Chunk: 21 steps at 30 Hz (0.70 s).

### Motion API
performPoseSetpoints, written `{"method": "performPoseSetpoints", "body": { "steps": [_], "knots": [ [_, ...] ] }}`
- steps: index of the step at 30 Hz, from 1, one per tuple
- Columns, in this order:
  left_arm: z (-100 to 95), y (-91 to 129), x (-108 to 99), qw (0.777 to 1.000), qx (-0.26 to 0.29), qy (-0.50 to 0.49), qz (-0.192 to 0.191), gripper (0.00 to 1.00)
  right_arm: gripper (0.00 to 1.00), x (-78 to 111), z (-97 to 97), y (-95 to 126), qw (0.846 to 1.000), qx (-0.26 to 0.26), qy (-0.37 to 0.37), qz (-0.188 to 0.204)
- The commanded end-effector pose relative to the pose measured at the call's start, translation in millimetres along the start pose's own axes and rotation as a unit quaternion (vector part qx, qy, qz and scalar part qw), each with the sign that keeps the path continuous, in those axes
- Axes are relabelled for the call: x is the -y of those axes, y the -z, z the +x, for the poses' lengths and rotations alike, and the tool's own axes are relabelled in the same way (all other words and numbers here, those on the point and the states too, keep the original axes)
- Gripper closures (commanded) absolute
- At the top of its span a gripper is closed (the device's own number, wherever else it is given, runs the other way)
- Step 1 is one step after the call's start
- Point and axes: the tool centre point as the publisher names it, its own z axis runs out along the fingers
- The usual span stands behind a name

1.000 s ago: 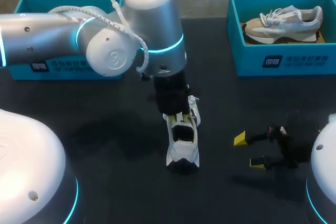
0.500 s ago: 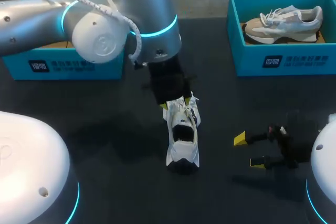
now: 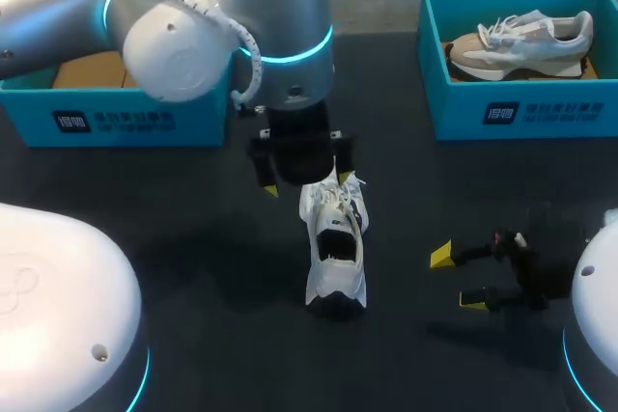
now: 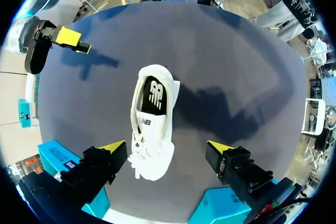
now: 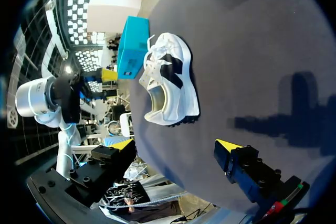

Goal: Take the shoe out of the shoebox, open the shoe tongue, remove and reinsert the insole, then place the shoe into the shoebox

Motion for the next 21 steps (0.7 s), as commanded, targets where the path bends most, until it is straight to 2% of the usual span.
{"method": "performPoseSetpoints", "body": {
  "steps": [1,12,13,14,16,17,21],
  "knots": [
    [-3.0,-1,-1,1.0,-0.005,0.0,0.0,0.0,0.0,2.2,0.9,1,1.0,0.001,0.0,-0.001],
    [-3.0,-1,-1,1.0,-0.005,0.0,0.0,0.0,0.0,2.2,0.9,1,1.0,0.001,0.0,-0.001],
    [-4.5,-1,4,1.0,0.001,0.002,0.01,0.0,0.0,2.2,0.9,1,1.0,0.001,0.0,-0.001],
    [-6.0,0,9,0.999,0.014,0.03,0.018,0.0,0.0,2.2,0.9,1,1.0,0.001,0.0,-0.001],
    [-8.7,-3,20,0.996,0.026,0.082,0.0,0.0,0.0,2.2,0.9,1,1.0,0.001,0.0,-0.001],
    [-9.3,-4,23,0.992,0.031,0.122,0.005,0.0,0.0,2.2,0.9,1,1.0,0.001,0.0,-0.001],
    [-6.4,-5,38,0.977,0.022,0.212,0.009,0.0,0.0,2.2,0.9,1,1.0,0.001,0.0,-0.001]
  ]
}}
